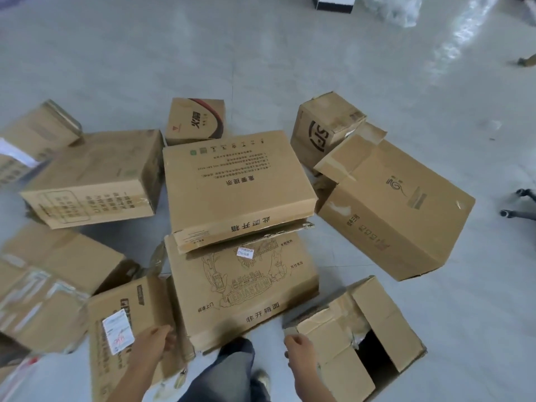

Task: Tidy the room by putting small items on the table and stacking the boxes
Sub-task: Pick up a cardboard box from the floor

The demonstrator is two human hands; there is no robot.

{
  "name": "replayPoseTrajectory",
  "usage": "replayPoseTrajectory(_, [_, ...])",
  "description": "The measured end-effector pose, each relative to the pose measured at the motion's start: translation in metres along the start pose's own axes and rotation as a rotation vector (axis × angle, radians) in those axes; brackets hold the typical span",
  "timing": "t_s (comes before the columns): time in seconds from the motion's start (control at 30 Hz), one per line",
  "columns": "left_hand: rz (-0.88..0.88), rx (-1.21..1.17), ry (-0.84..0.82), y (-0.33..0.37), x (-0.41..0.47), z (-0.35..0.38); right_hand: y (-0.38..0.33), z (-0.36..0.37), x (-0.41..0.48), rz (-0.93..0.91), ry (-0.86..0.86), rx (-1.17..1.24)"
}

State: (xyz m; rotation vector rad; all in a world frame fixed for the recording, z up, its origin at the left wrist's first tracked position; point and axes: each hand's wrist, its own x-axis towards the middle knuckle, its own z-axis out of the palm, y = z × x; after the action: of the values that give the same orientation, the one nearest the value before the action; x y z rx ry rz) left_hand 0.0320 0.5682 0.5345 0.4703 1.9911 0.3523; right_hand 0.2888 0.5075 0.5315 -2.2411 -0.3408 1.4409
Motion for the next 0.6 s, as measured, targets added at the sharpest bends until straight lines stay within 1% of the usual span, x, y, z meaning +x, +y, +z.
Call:
replayPoseTrajectory(0.17, [-0.004, -0.091, -0.018, 0.041, 0.025, 0.021, -0.047, 0.009, 0.034, -0.006, -0.056, -0.149])
replayPoseTrajectory(0.27, [0.083, -0.056, -0.028, 0.072, 0.044, 0.032, -0.082, 0.026, 0.061, -0.046, -0.098, -0.277])
replayPoseTrajectory(0.37, [0.073, -0.044, -0.023, 0.098, 0.08, 0.038, -0.114, 0.049, 0.092, -0.106, -0.148, -0.417])
replayPoseTrajectory(0.5, [0.092, -0.015, -0.006, 0.116, 0.141, 0.052, -0.14, 0.074, 0.149, -0.233, -0.171, -0.729])
replayPoseTrajectory(0.6, [0.081, -0.024, 0.048, 0.122, 0.193, 0.065, -0.149, 0.094, 0.202, -0.31, -0.165, -0.921])
